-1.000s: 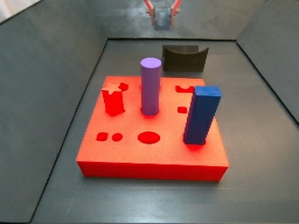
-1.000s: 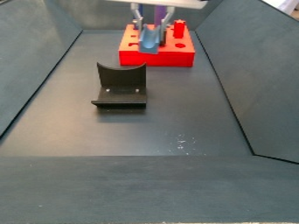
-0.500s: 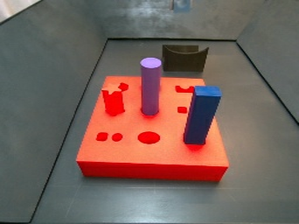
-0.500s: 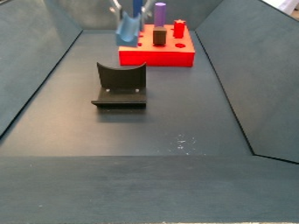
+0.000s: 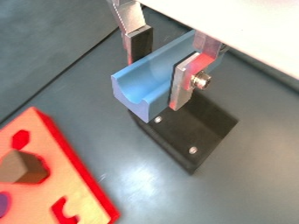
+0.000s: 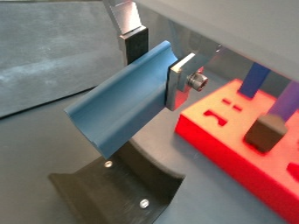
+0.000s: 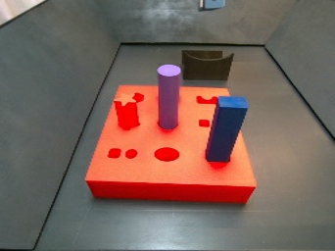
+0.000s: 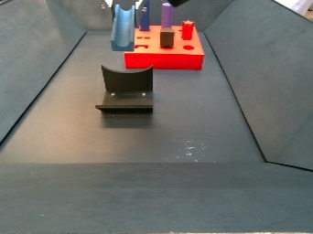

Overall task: Pick up the arch object. Move up. Place the arch object on the fixture. Regrasp the arch object. Move to above the board. Insert the arch object.
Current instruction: Place the arch object on the fixture.

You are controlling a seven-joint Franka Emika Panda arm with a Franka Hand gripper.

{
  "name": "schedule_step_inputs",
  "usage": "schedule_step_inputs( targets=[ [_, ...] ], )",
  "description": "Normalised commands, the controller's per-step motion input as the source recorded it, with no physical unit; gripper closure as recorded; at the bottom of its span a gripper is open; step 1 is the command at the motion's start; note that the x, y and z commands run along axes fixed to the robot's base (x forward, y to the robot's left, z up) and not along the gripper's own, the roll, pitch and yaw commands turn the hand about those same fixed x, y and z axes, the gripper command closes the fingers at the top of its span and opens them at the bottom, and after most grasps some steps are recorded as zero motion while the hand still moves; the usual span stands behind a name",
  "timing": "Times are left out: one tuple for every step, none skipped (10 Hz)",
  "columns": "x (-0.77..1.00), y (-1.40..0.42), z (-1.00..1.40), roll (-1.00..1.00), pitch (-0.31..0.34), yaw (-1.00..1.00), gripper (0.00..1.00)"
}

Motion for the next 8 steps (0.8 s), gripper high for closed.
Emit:
schedule_step_inputs(
  targets=[
    [0.06, 0.05, 0.0, -1.0, 0.199, -0.02, 1.0],
    [0.06, 0.05, -0.01, -1.0, 0.206, -0.05, 1.0],
    [0.08, 0.05, -0.02, -0.89, 0.2, -0.09, 1.0],
    [0.09, 0.05, -0.02, -0.66, 0.172, -0.12, 1.0],
    [0.09, 0.05, -0.02, -0.55, 0.156, -0.13, 1.0],
    [0.09, 0.04, -0.02, -0.33, 0.117, -0.14, 1.0],
    [0.07, 0.03, -0.01, -0.22, 0.085, -0.13, 1.0],
    [0.13, 0.13, -1.0, -1.0, 0.095, -0.15, 1.0]
  ],
)
